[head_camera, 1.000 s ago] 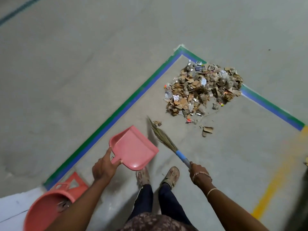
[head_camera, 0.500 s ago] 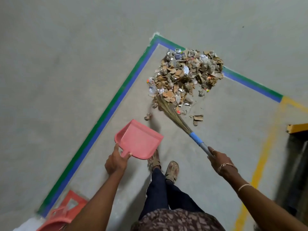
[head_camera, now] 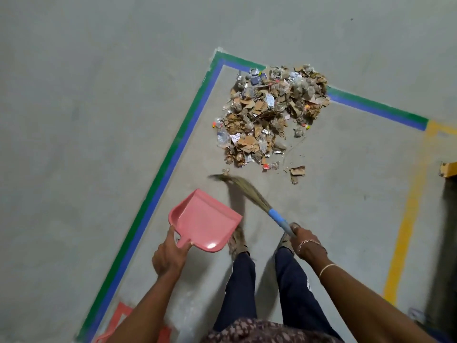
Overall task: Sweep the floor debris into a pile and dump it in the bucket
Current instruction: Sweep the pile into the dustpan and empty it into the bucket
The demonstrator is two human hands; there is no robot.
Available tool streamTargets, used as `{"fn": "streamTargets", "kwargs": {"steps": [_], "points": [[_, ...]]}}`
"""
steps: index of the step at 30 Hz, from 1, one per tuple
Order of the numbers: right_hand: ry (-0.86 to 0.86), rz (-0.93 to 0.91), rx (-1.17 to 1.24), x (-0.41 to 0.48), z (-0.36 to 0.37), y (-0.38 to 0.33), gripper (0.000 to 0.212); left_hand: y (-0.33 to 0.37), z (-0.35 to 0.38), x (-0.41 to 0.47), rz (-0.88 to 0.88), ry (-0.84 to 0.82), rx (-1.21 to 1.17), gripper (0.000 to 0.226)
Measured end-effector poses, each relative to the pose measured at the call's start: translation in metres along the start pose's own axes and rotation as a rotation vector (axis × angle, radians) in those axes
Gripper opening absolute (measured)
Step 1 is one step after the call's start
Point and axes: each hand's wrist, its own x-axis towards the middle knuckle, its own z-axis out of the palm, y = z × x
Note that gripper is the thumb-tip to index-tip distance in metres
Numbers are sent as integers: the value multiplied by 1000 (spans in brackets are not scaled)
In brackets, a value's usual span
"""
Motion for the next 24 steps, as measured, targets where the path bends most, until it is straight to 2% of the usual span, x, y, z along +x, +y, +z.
{"fn": "streamTargets", "kwargs": {"steps": [4, 7, 13, 20, 24], "points": [[67, 19, -12, 0, -25, 15, 41, 19, -1, -3, -5, -9, 19, 89], [53, 19, 39, -17, -45, 61, 49, 44, 0, -11, 18, -10, 10, 90], [122, 69, 176, -71, -74, 163, 49, 116, 9, -35, 103, -11, -14, 88], [224, 366, 448, -56, -56, 209, 44, 188, 31, -55, 159, -31, 7, 87], [170, 518, 490, -25, -53, 203, 31, 211, 44, -63, 123, -37, 17, 91]]}}
